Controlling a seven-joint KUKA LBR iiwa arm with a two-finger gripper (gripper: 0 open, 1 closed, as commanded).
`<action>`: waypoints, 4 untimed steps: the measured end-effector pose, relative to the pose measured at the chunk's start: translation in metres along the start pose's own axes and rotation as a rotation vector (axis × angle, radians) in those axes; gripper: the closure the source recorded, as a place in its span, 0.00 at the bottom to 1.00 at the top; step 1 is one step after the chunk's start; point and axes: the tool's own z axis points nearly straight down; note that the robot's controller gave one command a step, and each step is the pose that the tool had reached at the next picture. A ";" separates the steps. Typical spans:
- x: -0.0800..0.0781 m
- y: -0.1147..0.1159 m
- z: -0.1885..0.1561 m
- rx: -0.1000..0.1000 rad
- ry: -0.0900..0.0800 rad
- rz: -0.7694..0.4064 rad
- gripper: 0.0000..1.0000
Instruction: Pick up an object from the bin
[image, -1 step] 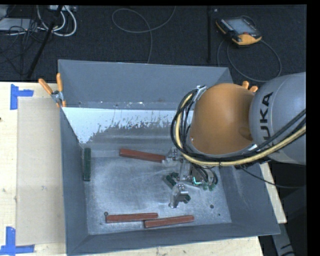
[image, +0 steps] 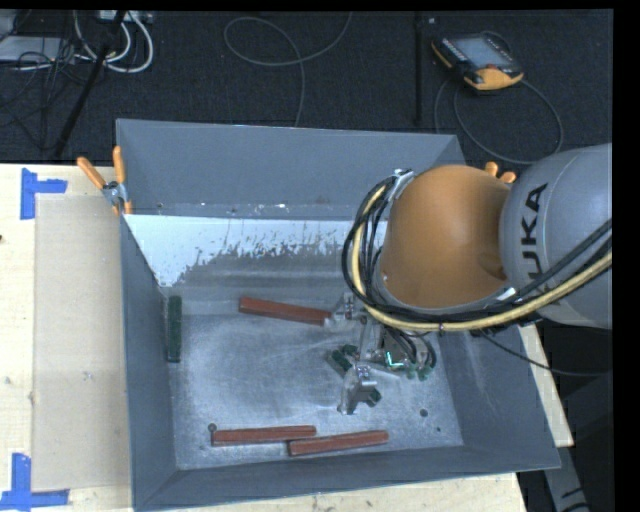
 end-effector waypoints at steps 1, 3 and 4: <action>-0.030 -0.013 0.030 -0.001 -0.009 -0.012 0.00; -0.029 -0.089 0.137 0.009 -0.037 -0.273 1.00; -0.029 -0.089 0.137 0.009 -0.037 -0.272 1.00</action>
Offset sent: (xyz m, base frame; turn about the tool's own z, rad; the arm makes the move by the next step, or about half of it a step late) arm 0.0036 -0.1067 -0.1060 -0.2917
